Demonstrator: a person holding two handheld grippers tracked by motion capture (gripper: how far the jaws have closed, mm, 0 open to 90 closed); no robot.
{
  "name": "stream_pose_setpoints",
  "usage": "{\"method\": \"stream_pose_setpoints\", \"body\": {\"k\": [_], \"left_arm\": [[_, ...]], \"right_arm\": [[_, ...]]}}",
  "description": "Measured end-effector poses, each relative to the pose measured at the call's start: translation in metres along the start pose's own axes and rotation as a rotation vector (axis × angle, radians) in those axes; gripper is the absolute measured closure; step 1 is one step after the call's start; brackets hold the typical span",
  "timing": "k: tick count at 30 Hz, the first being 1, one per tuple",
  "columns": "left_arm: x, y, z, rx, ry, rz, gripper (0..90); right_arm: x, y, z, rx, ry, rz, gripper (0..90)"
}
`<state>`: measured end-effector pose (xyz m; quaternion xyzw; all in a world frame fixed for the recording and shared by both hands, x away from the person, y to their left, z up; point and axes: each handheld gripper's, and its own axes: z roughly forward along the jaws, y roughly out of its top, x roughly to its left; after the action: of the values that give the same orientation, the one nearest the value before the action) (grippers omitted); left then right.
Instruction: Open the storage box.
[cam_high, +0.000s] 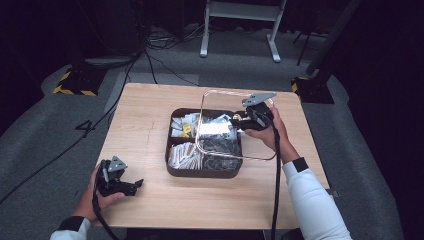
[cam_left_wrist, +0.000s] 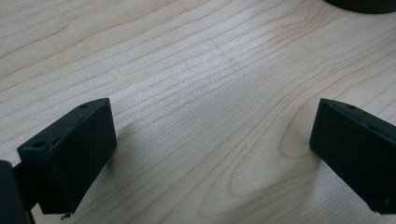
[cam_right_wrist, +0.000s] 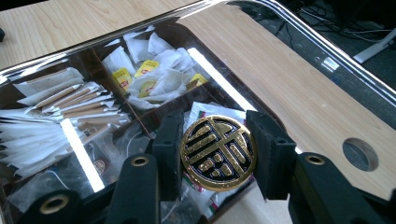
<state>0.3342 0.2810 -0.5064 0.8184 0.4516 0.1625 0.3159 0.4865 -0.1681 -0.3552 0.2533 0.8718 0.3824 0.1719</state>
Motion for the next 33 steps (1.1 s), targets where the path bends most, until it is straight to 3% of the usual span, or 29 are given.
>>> {"method": "stream_pose_setpoints", "body": {"k": [33], "left_arm": [[0.0,0.0,0.0,0.0,0.0,0.0,0.8]], "right_arm": [[-0.039,-0.044,-0.051,-0.007,-0.059,0.057,59.1]]}}
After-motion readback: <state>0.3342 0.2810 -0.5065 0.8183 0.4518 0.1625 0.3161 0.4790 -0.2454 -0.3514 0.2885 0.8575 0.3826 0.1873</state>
